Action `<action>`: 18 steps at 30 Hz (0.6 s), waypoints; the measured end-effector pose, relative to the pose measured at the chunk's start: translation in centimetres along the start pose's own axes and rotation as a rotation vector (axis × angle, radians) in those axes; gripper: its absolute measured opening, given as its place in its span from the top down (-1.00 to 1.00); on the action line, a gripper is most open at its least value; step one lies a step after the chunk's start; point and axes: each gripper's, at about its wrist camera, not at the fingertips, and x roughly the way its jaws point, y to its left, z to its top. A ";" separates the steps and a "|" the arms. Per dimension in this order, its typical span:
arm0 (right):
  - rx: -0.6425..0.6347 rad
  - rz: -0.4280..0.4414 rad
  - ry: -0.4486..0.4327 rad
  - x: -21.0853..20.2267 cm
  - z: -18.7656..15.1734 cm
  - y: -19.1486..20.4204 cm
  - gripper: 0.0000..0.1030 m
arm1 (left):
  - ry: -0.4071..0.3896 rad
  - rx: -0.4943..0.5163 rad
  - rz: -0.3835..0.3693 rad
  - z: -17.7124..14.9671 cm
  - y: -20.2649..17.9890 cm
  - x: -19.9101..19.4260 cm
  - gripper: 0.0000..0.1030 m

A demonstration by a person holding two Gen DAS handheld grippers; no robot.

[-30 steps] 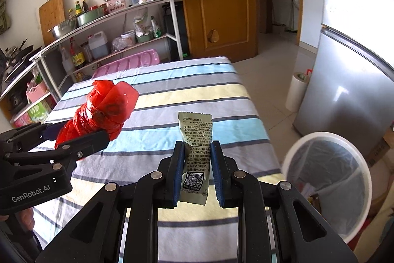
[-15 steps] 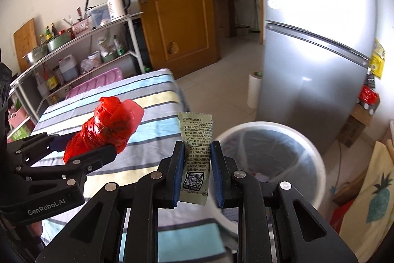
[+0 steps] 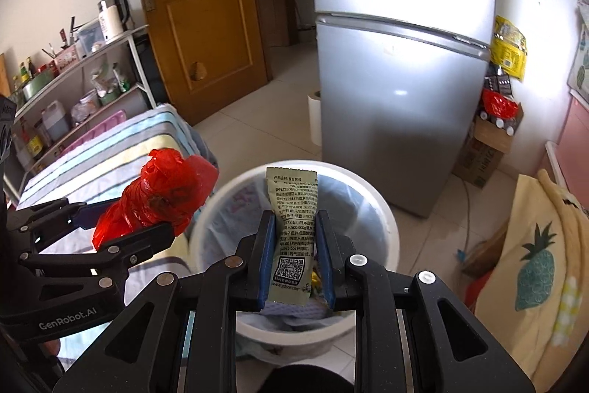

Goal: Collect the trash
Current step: 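Carry the red bag and green wrapper over the bin, then open both grippers to drop the red bag and green wrapper into the bin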

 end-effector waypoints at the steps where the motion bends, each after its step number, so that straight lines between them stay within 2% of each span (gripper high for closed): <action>1: 0.003 -0.002 0.010 0.4 -0.1 -0.4 0.56 | 0.009 0.004 0.005 0.1 -0.2 0.6 -0.12; 9: 0.016 -0.021 0.091 4.1 -0.8 -2.1 0.56 | 0.067 -0.003 0.012 0.4 -0.4 4.3 -0.12; 16: 0.039 -0.027 0.148 6.1 -1.2 -3.3 0.52 | 0.086 -0.003 0.030 0.7 -0.1 5.8 -0.14; 17: 0.039 -0.030 0.148 6.1 -1.2 -3.4 0.43 | 0.083 -0.002 0.028 0.7 -0.2 5.8 -0.14; 18: 0.039 -0.036 0.146 6.1 -1.2 -3.5 0.25 | 0.084 -0.002 0.025 0.7 -0.2 5.9 -0.14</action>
